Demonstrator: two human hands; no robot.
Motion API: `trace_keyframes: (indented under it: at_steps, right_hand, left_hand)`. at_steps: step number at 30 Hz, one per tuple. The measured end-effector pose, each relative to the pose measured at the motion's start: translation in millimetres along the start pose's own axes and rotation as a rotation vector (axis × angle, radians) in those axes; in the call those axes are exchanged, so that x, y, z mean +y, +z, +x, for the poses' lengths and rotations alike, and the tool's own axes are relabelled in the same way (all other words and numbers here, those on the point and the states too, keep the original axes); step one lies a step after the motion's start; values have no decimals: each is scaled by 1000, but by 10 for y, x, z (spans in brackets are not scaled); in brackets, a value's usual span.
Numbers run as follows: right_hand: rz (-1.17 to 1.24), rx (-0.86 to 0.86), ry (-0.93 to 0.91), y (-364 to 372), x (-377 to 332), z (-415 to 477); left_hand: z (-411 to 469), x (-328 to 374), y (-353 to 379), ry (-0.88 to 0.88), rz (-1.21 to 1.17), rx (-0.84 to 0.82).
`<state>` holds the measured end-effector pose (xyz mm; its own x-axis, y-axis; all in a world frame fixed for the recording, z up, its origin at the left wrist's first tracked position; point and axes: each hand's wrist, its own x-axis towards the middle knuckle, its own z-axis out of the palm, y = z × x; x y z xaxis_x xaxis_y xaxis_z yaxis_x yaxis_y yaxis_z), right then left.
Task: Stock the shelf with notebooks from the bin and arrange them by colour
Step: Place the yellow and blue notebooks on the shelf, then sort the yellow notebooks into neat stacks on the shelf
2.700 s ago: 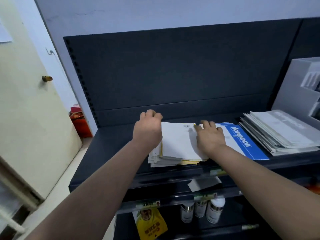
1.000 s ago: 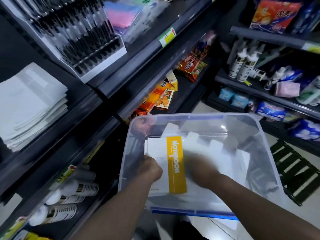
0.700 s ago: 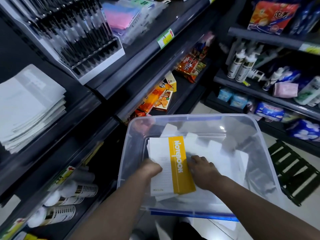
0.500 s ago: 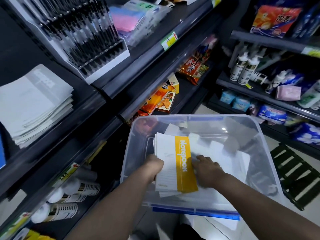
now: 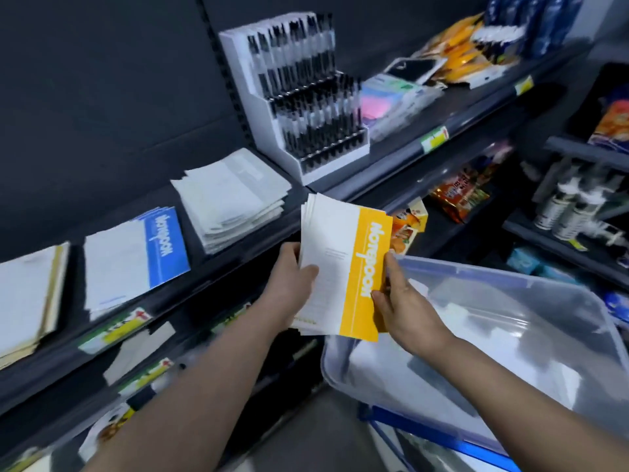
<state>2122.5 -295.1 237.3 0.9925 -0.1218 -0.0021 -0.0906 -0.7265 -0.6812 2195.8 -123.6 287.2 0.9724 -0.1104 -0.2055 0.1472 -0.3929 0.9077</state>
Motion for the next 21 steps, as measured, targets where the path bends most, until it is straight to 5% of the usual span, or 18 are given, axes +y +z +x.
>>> trace_keyframes:
  at_steps: [6, 13, 21]
  right_hand:
    - [40, 45, -169, 467, -1289, 131]
    - [47, -165, -371, 1356, -2974, 239]
    - [-40, -258, -353, 1932, -4179, 462]
  left_hand:
    - [-429, -8, -1340, 78, -72, 213]
    - [-902, -392, -3138, 25, 84, 524]
    - [-903, -708, -4404, -101, 157, 557]
